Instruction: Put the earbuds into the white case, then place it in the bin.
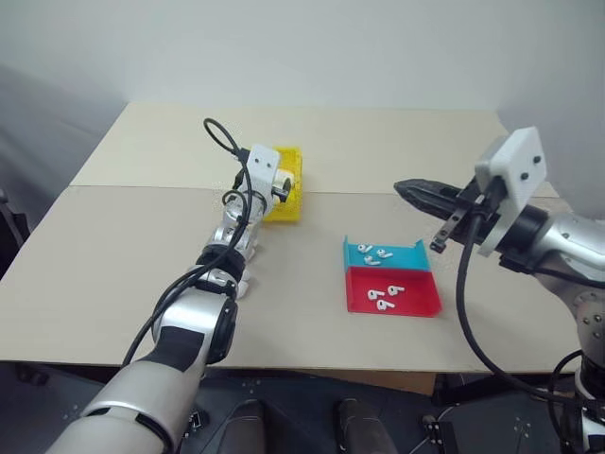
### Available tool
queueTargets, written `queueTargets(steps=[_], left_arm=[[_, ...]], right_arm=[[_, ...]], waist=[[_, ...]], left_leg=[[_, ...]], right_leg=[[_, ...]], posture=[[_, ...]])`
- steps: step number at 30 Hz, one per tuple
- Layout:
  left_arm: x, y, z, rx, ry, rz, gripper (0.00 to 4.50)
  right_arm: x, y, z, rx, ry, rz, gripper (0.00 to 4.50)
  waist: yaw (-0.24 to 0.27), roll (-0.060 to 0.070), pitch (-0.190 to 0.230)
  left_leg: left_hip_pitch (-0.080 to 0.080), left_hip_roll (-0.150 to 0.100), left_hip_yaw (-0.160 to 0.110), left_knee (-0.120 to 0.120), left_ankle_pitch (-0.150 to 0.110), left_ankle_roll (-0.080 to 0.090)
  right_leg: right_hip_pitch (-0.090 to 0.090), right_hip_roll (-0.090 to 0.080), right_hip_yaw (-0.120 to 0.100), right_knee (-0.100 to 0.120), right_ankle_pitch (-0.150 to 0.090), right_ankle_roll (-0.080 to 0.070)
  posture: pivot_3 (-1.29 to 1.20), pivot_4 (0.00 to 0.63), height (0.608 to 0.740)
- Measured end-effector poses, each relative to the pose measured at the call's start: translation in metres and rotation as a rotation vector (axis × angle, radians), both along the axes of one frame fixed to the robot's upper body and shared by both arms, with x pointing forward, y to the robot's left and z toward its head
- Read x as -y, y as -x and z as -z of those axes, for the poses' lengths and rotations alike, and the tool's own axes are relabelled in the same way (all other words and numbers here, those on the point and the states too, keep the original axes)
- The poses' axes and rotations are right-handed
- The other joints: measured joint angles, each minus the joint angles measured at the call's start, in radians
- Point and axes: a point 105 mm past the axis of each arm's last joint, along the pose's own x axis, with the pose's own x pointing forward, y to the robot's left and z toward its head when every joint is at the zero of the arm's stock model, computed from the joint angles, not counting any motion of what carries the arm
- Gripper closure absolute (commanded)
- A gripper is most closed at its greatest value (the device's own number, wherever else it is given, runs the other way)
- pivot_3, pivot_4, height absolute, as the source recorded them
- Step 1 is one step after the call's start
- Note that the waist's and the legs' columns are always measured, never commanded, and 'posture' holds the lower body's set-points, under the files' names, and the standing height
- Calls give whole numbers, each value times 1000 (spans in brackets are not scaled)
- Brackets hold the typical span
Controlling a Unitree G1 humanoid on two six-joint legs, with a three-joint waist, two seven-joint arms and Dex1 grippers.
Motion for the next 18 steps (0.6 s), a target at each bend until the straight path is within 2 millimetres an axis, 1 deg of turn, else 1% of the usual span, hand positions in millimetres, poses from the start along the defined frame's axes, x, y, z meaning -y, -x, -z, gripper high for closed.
queueTargets(steps=[3, 6, 9, 10, 12, 14, 18], left_arm=[[-1, -1, -8, 30, 3, 1, 19], [-11, -1, -16, 61, 0, 2, 19], [-30, 5, -30, 138, -20, 40, 19], [-35, 8, -31, 149, -19, 51, 19], [-50, 28, -39, 196, 25, 144, 19], [-62, 49, -44, 203, 52, 228, 19], [-83, 106, -59, 193, 45, 421, 19]], right_arm=[[-4, 1, 7, -22, -2, -11, 4500], [-5, 2, 11, -40, -7, -14, 4500], [-3, 3, 18, -80, -12, -11, 4500], [-3, 2, 22, -96, -10, -7, 4500], [-1, 2, 25, -114, -7, 1, 4500], [1, 0, 26, -122, -10, 11, 4500], [9, -5, 35, -178, 2, 22, 4500]], waist=[[-1, 0, 0], [-6, 0, 0], [-14, 0, 0], [-14, 0, 0], [-23, 1, 0], [-26, 1, 0], [-30, 1, 0]], left_leg=[[0, 0, 0, 0, 0, 0], [0, 0, 0, 0, 0, 0], [1, 1, 0, 0, 0, 0], [1, 1, 0, 0, 0, 0], [1, 2, 1, -1, 0, 0], [1, 2, 1, -1, 0, -1], [5, 2, 1, 0, 1, -1]], right_leg=[[0, 0, 0, 0, 0, 0], [0, 0, 0, 0, 0, 0], [0, 0, 0, 1, 0, -1], [0, 0, 0, 1, 0, -1], [0, 0, 1, 2, 0, -1], [-1, 1, 1, 2, 0, -1], [2, 0, 1, 4, 0, -2]], posture=[[0, 150, 740], [0, 150, 740], [0, 150, 740], [0, 150, 740], [0, 150, 740], [0, 150, 740], [0, 150, 740]])
